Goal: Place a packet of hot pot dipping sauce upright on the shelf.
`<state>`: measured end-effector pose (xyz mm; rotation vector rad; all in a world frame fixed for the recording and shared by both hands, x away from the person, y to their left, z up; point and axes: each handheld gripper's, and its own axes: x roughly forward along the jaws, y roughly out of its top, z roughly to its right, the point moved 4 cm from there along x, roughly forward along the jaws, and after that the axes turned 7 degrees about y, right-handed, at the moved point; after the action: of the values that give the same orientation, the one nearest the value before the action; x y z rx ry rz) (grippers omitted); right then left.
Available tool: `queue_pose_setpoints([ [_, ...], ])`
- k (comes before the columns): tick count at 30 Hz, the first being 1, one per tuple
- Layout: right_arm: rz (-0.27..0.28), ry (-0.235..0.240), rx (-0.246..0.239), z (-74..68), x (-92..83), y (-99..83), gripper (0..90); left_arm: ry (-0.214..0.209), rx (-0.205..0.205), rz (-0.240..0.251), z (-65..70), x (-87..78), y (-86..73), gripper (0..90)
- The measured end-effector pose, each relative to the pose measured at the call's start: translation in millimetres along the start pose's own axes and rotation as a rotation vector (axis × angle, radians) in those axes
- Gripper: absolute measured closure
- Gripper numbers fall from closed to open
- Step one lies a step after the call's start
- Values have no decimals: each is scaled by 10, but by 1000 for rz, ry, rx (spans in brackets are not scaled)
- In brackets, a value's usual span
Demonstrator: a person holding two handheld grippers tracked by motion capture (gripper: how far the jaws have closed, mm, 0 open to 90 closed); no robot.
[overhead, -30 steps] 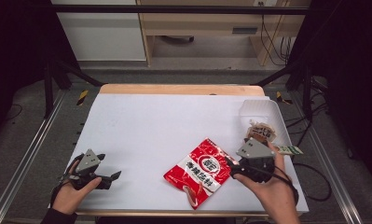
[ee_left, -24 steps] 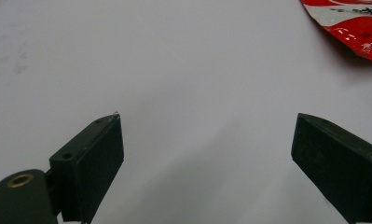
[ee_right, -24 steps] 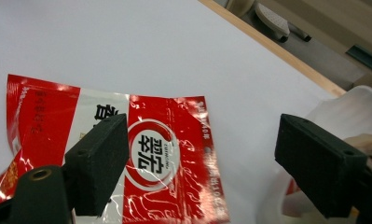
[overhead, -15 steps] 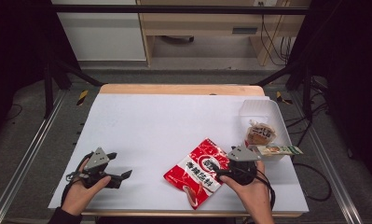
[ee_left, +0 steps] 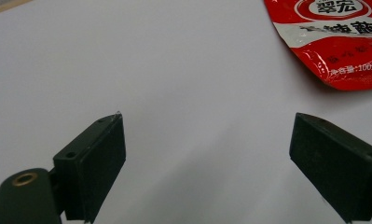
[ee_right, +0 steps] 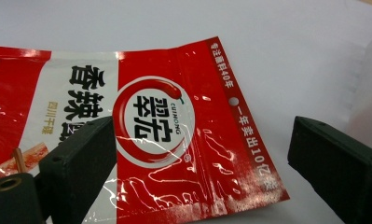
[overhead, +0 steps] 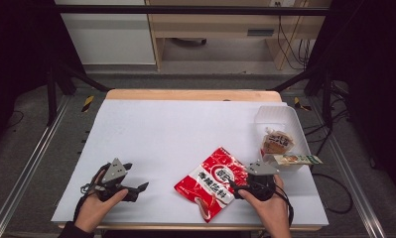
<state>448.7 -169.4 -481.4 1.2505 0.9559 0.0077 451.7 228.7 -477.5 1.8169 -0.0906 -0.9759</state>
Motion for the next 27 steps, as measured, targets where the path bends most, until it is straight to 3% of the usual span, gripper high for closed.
queue_pose_setpoints([
  [2,-10,2,27,16,14,-34,82,3,3,-7,-5,2,-7,112],
  [10,-69,-25,-6,97,75,-111,84,9,-2,11,-36,-26,24,113],
  [18,-68,-7,63,195,100,-164,91,6,-1,7,-47,-30,8,127],
  [27,-89,9,88,222,139,-203,110,-11,5,5,-16,-15,7,126],
])
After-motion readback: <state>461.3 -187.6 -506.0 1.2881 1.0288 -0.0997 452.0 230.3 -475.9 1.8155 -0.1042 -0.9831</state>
